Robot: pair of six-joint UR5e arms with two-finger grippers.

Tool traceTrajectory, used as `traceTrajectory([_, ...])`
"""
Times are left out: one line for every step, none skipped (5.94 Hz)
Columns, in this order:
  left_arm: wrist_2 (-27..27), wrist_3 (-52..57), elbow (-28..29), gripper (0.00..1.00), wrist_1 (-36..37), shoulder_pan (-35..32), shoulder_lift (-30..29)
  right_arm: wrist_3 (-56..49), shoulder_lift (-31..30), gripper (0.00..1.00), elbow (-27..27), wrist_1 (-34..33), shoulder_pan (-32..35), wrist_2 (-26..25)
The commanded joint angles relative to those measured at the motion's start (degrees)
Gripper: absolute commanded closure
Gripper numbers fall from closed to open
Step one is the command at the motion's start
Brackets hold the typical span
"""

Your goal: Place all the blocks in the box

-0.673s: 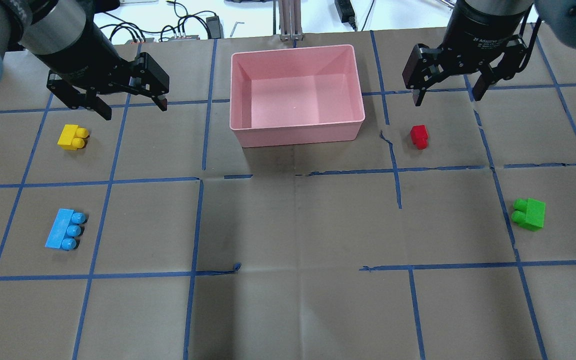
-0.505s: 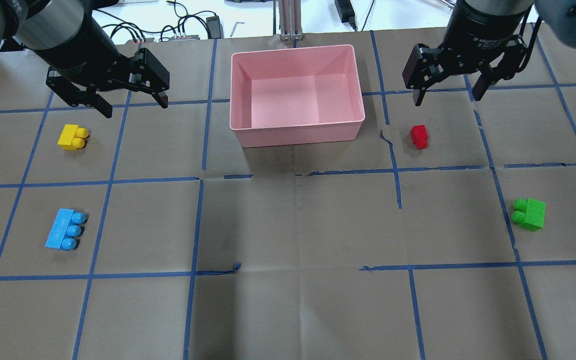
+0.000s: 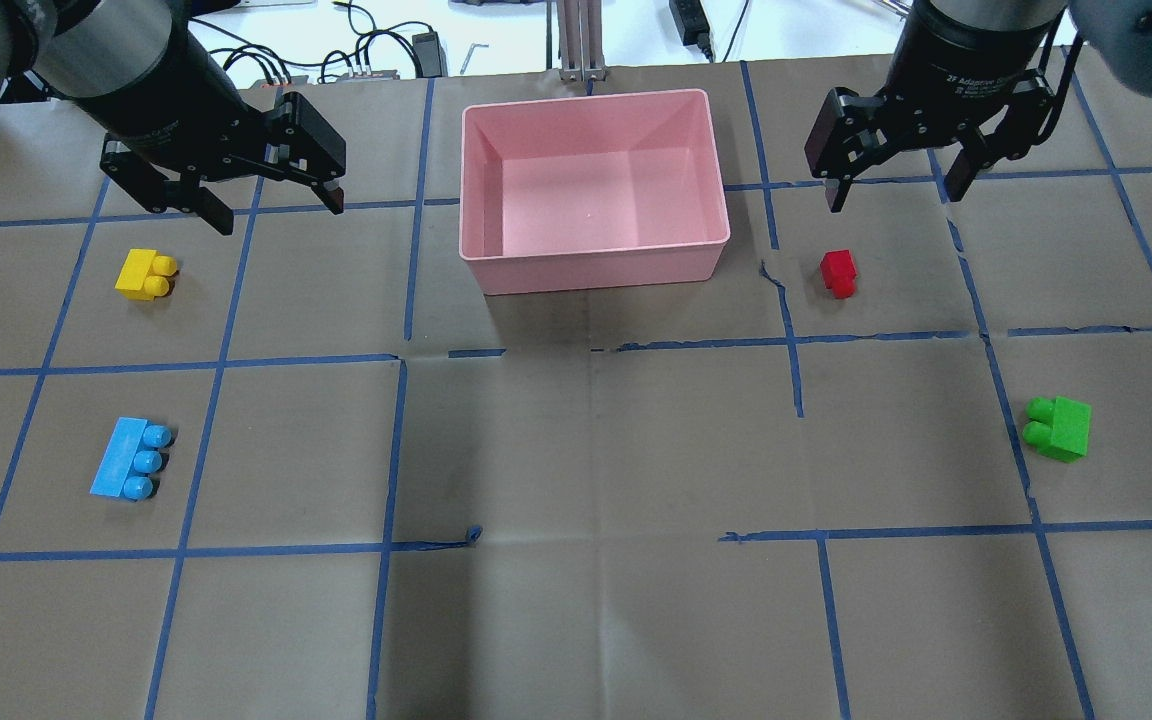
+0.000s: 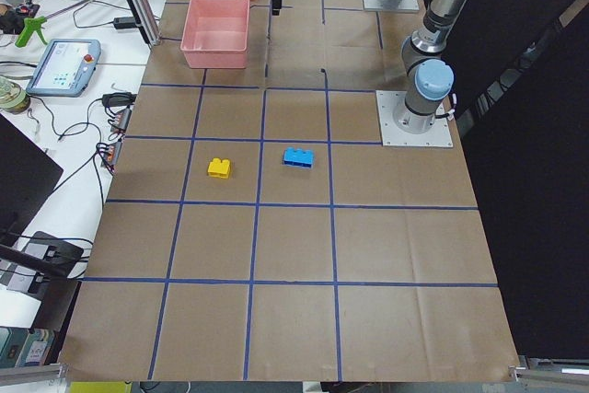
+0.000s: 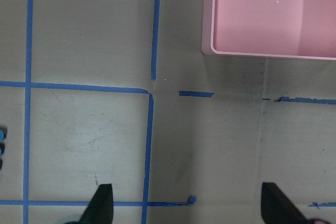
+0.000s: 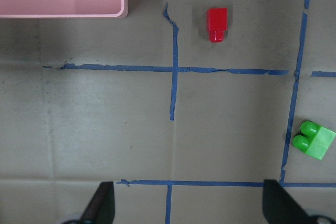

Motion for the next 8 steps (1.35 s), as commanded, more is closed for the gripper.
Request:
traceTrajectory([0.1,0.2,-0.3,0.00,0.1,0.0,0.2,0.0,0.0,0.01,0.0,-0.2,0.0,0.0])
traceTrajectory([0.5,0.3,-0.6,0.00,0.1,0.4,0.4,0.0,0.0,0.01,-0.1,-0.2,0.0,0.1])
traceTrajectory([0.6,0.3,-0.6,0.00,0.1,1.1,0.5,0.1,0.0,0.01,-0.1,-0.2,0.0,0.0])
traceTrajectory([0.4,0.3,-0.6,0.00,0.1,1.8,0.5,0.1,0.1,0.01,-0.1,-0.2,0.0,0.1])
traceTrajectory([0.4,0.3,-0.2,0.00,0.1,2.1,0.7,0.1,0.2,0.01,0.0,-0.2,0.0,0.0])
traceTrajectory([0.1,0.2,-0.7,0.00,0.1,2.3,0.6,0.2,0.2,0.01,0.0,-0.2,0.0,0.1])
traceTrajectory([0.7,0.3,-2.0,0.00,0.1,4.9,0.2,0.2,0.2,0.01,-0.1,-0.2,0.0,0.1])
traceTrajectory([0.1,6.8,-5.2,0.00,0.1,11.3,-0.4,0.2,0.2,0.01,0.0,-0.2,0.0,0.1])
